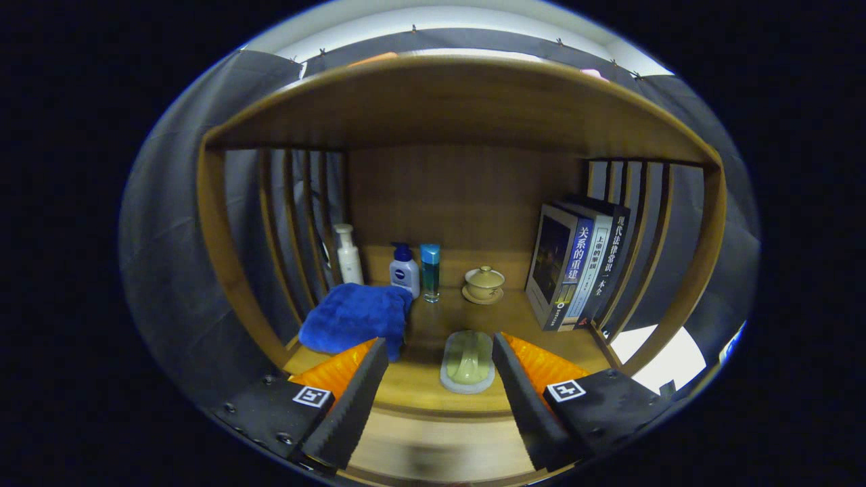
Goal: Pull open the drawer, take out the items inside it, and place them on the countertop above the cabinet.
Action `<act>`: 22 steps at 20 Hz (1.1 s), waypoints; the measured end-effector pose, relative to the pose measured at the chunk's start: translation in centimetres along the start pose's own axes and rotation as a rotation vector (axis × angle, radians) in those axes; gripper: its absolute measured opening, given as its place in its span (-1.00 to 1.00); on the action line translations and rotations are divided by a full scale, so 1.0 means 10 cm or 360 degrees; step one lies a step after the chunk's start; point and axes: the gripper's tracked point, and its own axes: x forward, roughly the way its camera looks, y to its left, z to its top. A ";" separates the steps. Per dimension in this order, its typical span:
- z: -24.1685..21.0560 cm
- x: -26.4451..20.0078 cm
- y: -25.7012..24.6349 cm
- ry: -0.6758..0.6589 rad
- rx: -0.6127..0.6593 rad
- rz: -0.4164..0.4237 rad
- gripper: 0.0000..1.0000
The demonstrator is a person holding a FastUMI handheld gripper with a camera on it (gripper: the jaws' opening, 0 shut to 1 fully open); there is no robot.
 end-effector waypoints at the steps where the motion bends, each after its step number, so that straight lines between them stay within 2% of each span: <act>1: -0.01 -0.12 0.06 -0.0040 0.0032 0.0030 1.00; 4: -0.20 -0.48 0.21 -0.0096 0.0128 0.0123 1.00; 9: -0.72 -0.70 0.35 -0.0133 0.0100 0.0159 1.00; 13: -1.02 -0.87 0.48 -0.0172 0.0014 0.0156 1.00; 22: -1.46 -1.19 0.54 -0.0273 0.0089 0.0069 1.00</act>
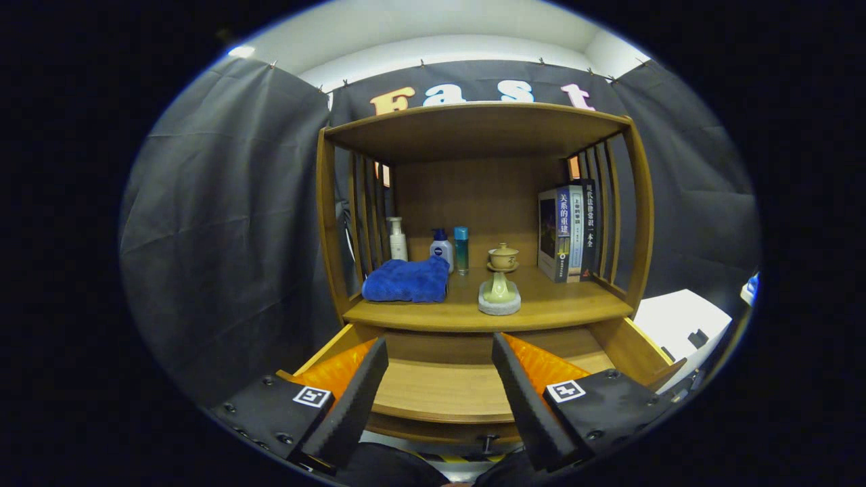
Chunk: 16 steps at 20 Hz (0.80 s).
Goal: Pull open the drawer, take out the items inside it, and place them on the countertop above the cabinet.
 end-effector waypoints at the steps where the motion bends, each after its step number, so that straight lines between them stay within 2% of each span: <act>1: -0.04 -0.02 -0.02 -0.0004 0.0013 -0.0012 1.00; 7: -0.45 -0.15 -0.17 0.0010 0.0042 -0.0121 1.00; 11: -0.91 -0.22 -0.24 0.0121 0.0095 -0.0169 1.00; 16: -1.19 -0.21 -0.38 0.0211 0.0130 -0.0241 1.00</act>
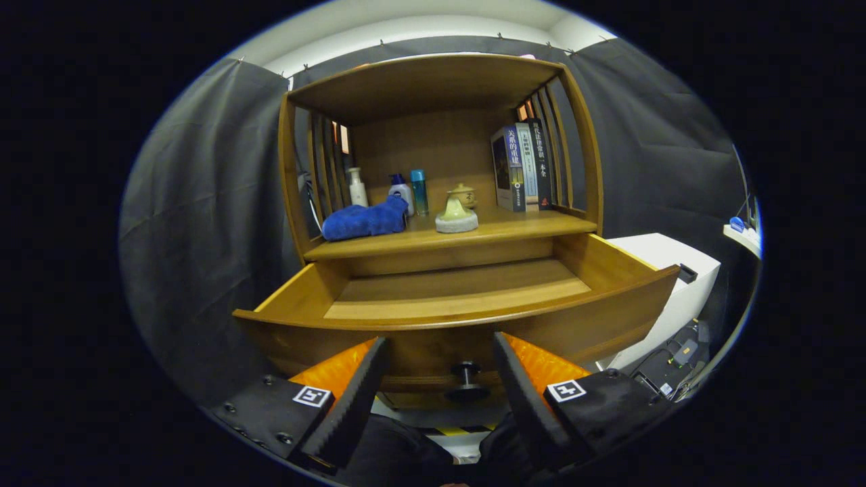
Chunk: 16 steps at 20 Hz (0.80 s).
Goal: Pull open the drawer, take out the items inside it, and place them on the countertop above the cabinet.
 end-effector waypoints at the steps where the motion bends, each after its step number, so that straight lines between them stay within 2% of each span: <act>1: -0.02 0.03 -0.04 -0.0007 -0.0013 -0.0028 1.00; 8: -0.07 0.14 -0.14 -0.0010 0.0039 -0.0091 1.00; 16: -0.02 0.18 -0.09 -0.0024 0.0008 -0.0050 0.97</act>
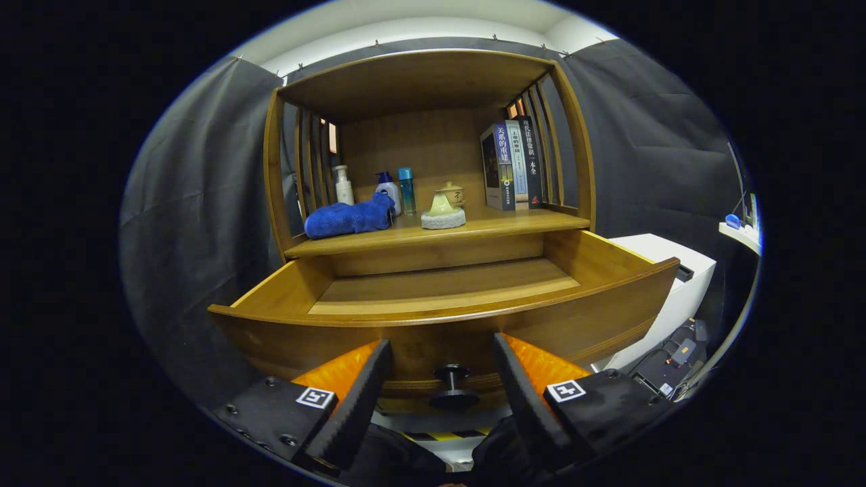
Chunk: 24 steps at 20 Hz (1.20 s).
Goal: Pull open the drawer, take out the items inside it, and place them on the countertop above the cabinet.
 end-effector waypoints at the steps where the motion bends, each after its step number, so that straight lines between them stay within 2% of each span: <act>1: 0.02 0.00 -0.01 0.0002 -0.0002 0.0001 0.96; 12: 0.28 0.50 0.01 -0.0028 -0.0112 -0.0034 0.97; 24: 0.49 1.13 -0.04 0.0007 -0.0112 -0.0019 0.96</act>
